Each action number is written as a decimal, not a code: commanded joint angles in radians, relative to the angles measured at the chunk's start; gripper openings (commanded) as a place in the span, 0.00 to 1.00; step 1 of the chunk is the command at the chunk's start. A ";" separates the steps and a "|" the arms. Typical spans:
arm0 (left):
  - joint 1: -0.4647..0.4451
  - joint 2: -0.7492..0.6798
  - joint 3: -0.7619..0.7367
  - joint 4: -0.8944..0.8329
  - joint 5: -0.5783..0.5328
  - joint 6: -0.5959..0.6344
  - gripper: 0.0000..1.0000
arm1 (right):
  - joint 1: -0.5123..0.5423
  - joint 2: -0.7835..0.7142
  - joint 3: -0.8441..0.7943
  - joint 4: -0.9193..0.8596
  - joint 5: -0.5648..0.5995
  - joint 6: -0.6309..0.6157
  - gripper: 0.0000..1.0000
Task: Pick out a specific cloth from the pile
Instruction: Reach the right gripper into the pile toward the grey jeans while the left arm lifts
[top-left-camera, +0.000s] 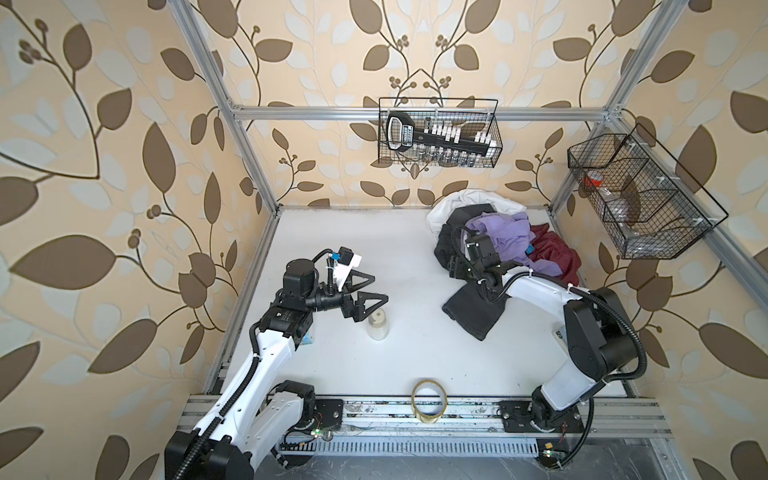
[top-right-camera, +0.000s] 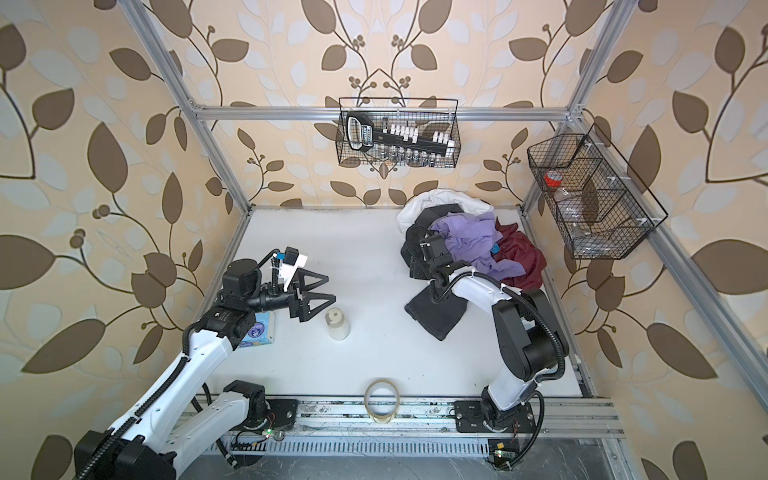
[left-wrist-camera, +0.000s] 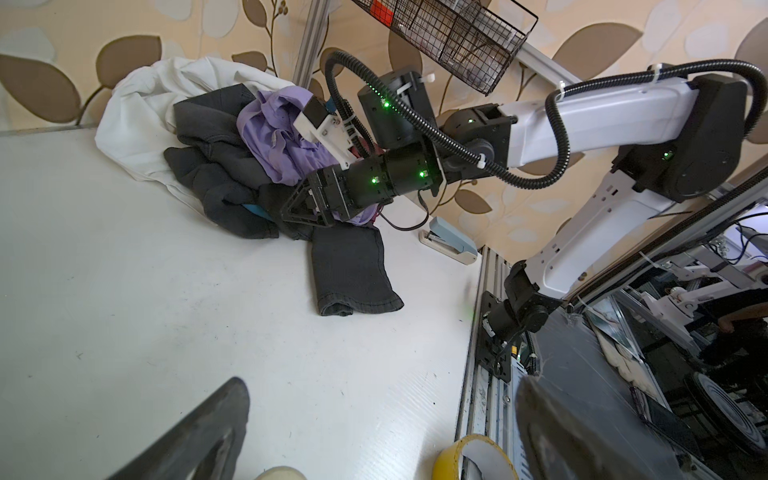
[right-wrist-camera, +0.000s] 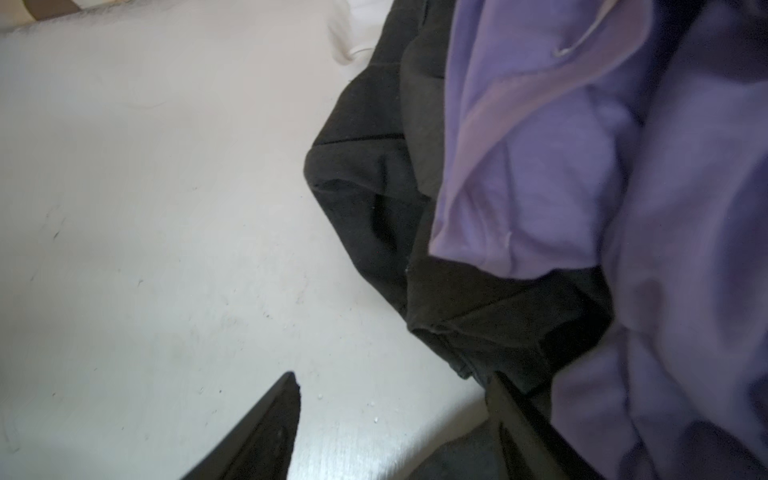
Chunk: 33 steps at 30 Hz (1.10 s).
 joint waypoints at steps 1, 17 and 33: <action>-0.005 -0.017 -0.010 -0.002 0.033 0.044 0.99 | 0.009 0.031 0.016 0.036 0.084 0.063 0.72; -0.005 -0.008 -0.014 -0.014 0.038 0.071 0.99 | 0.007 0.154 0.078 0.129 0.187 0.099 0.45; -0.006 -0.003 -0.017 -0.020 0.031 0.084 0.99 | 0.007 0.161 0.090 0.145 0.218 0.088 0.00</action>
